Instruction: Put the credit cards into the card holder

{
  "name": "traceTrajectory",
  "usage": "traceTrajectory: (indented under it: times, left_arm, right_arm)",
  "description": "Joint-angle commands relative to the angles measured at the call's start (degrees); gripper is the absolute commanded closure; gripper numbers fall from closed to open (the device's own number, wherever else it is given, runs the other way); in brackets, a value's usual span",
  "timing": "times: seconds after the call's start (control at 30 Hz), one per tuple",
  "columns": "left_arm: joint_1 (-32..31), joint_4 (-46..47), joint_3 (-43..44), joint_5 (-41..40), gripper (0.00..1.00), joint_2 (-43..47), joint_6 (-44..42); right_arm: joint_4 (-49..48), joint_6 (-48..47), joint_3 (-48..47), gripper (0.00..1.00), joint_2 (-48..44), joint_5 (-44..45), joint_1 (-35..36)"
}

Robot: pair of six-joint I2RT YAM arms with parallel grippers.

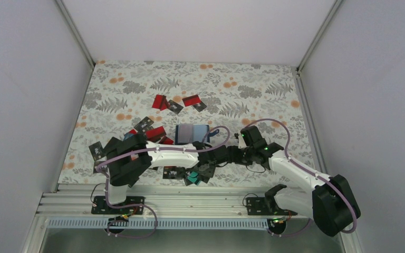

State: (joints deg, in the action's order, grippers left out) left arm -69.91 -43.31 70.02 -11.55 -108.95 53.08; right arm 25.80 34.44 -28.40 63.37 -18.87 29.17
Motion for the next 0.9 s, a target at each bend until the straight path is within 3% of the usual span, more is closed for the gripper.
traceTrajectory:
  times: [0.0, 0.47, 0.87]
  left_arm:
    - [-0.26, 1.47, -3.38, 1.34, 0.36, -1.63, 0.82]
    - [-0.27, 2.51, -7.10, -0.39, 0.51, 2.75, 2.55]
    - [-0.32, 6.75, -10.41, -2.32, 0.56, 10.82, 2.09]
  right_arm:
    - [-0.59, -0.52, 0.53, 0.41, 0.24, -0.35, -0.43]
    - [-0.74, -0.94, -0.06, 0.41, 1.01, -1.62, -0.61]
    - [-4.92, -0.26, -0.51, 0.41, 1.96, -13.61, -0.61]
